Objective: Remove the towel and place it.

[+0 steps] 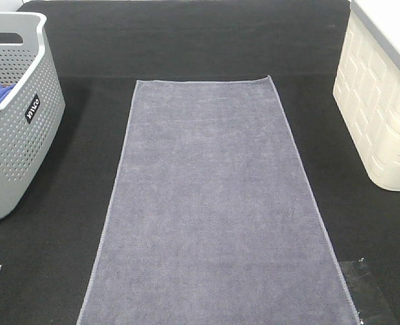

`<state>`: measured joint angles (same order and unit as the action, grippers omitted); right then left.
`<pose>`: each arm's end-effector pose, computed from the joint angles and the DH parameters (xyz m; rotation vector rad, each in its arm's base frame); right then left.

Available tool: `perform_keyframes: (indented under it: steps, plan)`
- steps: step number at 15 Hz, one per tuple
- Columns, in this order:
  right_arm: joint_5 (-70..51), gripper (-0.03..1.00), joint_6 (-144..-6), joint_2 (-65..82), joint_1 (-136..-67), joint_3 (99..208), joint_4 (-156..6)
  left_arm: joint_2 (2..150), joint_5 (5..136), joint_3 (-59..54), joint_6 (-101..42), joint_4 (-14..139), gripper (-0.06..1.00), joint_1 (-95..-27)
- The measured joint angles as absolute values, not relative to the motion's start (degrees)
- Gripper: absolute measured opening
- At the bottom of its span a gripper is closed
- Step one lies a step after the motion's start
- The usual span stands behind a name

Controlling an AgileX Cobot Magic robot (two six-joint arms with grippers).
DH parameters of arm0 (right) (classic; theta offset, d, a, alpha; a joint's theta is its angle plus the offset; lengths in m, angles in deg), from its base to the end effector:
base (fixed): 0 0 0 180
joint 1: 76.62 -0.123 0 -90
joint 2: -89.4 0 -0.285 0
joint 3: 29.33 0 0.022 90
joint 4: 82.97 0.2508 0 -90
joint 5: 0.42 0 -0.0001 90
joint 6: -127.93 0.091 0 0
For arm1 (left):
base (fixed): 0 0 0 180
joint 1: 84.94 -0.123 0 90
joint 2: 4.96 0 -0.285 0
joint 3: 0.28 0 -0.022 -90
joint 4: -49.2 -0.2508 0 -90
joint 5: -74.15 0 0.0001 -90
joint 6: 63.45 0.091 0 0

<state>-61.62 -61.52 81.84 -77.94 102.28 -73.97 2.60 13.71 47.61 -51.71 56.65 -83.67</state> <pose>-0.0069 0.0123 0.2784 -0.1996 2.0262 0.0989 -0.0072 -0.0101 0.2816 0.2351 2.0024 -0.0389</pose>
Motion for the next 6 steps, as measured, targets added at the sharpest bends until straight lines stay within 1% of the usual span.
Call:
perform_keyframes:
  steps: [6]
  plan:
    - [-61.62, 0.77, -61.58, 81.84, -77.94, 102.28, -73.97, 2.6, 13.71, 47.61, -51.65, 56.65, 0.6, -83.67]
